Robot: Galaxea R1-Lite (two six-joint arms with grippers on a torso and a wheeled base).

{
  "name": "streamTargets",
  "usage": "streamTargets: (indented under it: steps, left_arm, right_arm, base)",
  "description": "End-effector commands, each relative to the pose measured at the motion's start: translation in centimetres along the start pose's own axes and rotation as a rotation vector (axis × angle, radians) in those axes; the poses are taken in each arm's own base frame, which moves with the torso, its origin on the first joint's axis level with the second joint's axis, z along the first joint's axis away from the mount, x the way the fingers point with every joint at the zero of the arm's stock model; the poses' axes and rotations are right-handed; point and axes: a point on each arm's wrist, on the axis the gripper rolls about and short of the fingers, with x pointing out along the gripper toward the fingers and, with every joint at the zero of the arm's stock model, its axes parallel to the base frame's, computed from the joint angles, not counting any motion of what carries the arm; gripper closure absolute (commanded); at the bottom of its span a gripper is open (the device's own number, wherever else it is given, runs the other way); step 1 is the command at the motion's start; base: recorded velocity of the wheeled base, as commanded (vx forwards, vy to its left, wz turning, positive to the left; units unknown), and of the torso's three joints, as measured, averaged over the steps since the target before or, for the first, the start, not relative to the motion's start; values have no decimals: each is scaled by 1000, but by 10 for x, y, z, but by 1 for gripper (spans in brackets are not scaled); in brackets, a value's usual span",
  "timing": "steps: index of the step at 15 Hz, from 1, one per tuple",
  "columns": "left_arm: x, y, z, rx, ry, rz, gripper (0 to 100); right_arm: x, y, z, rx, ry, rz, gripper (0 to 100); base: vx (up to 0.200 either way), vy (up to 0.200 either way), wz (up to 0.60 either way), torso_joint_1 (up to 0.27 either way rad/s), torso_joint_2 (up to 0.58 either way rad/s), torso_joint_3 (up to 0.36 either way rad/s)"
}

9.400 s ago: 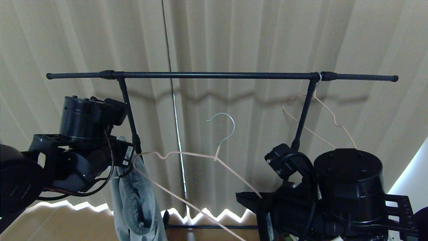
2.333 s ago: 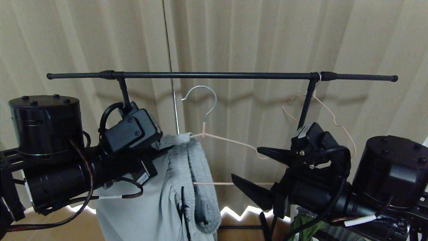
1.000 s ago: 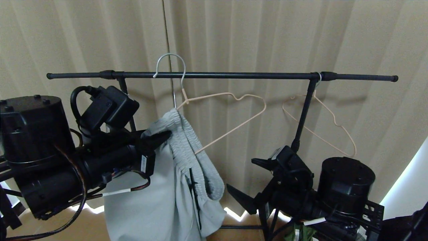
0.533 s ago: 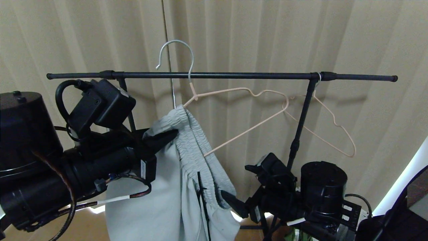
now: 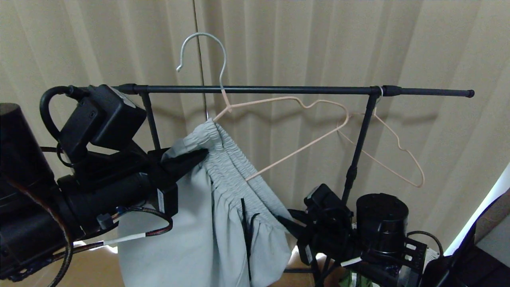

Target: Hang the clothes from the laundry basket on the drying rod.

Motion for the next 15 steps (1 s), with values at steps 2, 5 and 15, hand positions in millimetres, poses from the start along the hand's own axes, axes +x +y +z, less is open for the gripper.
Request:
streamTargets:
  steps: [2,5,15]
  left_arm:
    - [-3,5,-8,101,28,24,100]
    - [-6,2,-18,163,63,13,100]
    - [-11,18,-60,356,244,60,100]
  right_arm:
    - [-19,-19,19,17,-34,-63,100]
    - [-42,-40,39,43,-8,-130,100]
    - [-64,-68,63,77,-1,-225,100]
  base:
    - [0,0,0,0,0,0]
    - [0,0,0,0,0,0]
    - [0,0,0,0,0,0]
